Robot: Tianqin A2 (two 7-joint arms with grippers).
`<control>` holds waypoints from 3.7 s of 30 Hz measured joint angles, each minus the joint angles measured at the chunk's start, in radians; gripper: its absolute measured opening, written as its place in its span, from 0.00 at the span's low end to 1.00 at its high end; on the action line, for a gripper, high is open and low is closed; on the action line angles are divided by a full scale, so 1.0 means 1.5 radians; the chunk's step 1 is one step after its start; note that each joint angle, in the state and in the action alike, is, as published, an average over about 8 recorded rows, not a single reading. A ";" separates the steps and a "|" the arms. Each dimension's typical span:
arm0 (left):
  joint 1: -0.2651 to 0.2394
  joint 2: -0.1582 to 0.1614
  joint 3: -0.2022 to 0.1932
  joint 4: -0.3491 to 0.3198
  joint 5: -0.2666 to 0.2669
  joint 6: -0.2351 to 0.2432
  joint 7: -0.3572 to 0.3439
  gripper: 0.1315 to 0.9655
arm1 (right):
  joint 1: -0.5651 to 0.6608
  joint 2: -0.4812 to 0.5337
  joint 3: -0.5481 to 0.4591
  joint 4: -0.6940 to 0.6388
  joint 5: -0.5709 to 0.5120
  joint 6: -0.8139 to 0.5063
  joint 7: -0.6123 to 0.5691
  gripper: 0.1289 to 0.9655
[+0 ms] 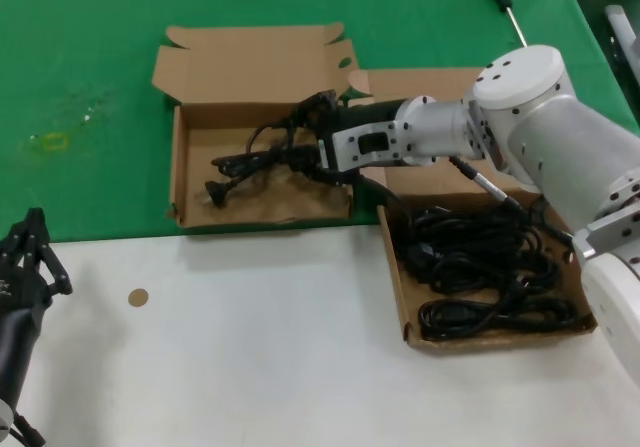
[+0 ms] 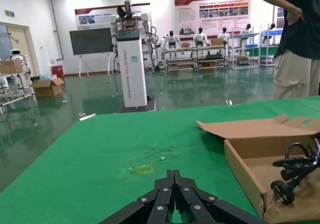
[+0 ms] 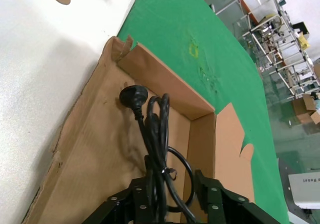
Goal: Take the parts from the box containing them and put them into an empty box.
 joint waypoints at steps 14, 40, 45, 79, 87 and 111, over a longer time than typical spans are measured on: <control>0.000 0.000 0.000 0.000 0.000 0.000 0.000 0.02 | -0.093 0.072 -0.040 0.238 -0.040 -0.030 0.134 0.44; 0.000 0.000 0.000 0.000 0.000 0.000 0.000 0.12 | -0.210 0.134 -0.033 0.447 -0.035 -0.003 0.250 0.93; 0.000 0.000 0.000 0.000 0.000 0.000 0.000 0.20 | -0.252 0.136 -0.013 0.482 -0.019 0.030 0.282 0.98; 0.000 0.000 0.000 0.000 0.000 0.000 0.000 0.93 | -0.566 0.151 0.127 0.742 0.095 0.266 0.515 1.00; 0.000 0.000 0.000 0.000 0.000 0.000 0.000 0.99 | -0.640 0.155 0.160 0.802 0.122 0.321 0.569 1.00; 0.000 0.000 0.000 0.000 0.000 0.000 0.000 1.00 | -0.830 0.164 0.245 0.959 0.192 0.464 0.710 1.00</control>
